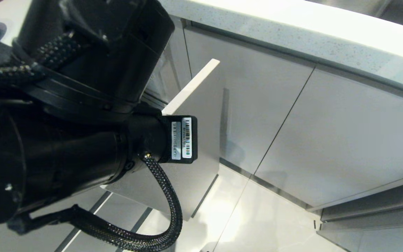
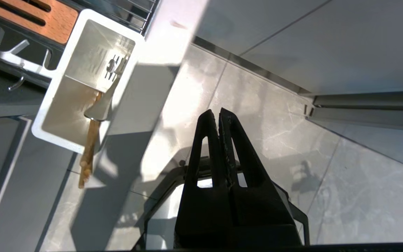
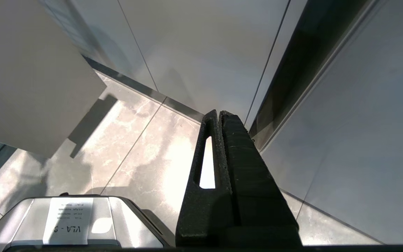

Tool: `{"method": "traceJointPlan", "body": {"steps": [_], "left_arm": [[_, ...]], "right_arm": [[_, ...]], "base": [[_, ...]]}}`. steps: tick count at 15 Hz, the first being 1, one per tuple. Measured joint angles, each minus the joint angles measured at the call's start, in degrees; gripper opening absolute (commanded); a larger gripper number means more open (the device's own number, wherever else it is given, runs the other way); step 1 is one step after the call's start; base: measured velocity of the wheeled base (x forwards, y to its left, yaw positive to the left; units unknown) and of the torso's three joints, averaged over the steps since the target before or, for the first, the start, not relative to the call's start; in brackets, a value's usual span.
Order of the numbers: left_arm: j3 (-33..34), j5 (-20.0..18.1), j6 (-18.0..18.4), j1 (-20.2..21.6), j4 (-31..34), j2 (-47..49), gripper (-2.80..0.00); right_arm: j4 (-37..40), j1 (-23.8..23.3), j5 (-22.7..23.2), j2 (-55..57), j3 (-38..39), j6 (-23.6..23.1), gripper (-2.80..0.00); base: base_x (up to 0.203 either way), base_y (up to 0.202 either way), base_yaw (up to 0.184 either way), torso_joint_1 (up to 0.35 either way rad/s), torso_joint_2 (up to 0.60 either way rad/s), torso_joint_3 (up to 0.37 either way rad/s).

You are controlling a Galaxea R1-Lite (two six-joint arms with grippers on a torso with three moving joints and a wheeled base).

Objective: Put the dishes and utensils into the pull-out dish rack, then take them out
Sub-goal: Close the cupboard

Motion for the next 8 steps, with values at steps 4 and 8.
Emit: {"method": "traceJointPlan", "body": {"steps": [4, 8], "left_arm": [[-0.2, 0.4, 1.0, 2.6, 0.0, -0.6, -2.8], [-0.3, 1.2, 2.4, 6.8, -0.2, -1.4, -2.8]], "right_arm": [[0.0, 0.0, 0.0, 0.0, 0.0, 0.0, -2.8], [0.0, 0.0, 0.0, 0.0, 0.0, 0.0, -2.8]], "base": [[0.0, 0.0, 0.0, 0.0, 0.0, 0.0], [0.0, 0.0, 0.0, 0.0, 0.0, 0.0]]}}
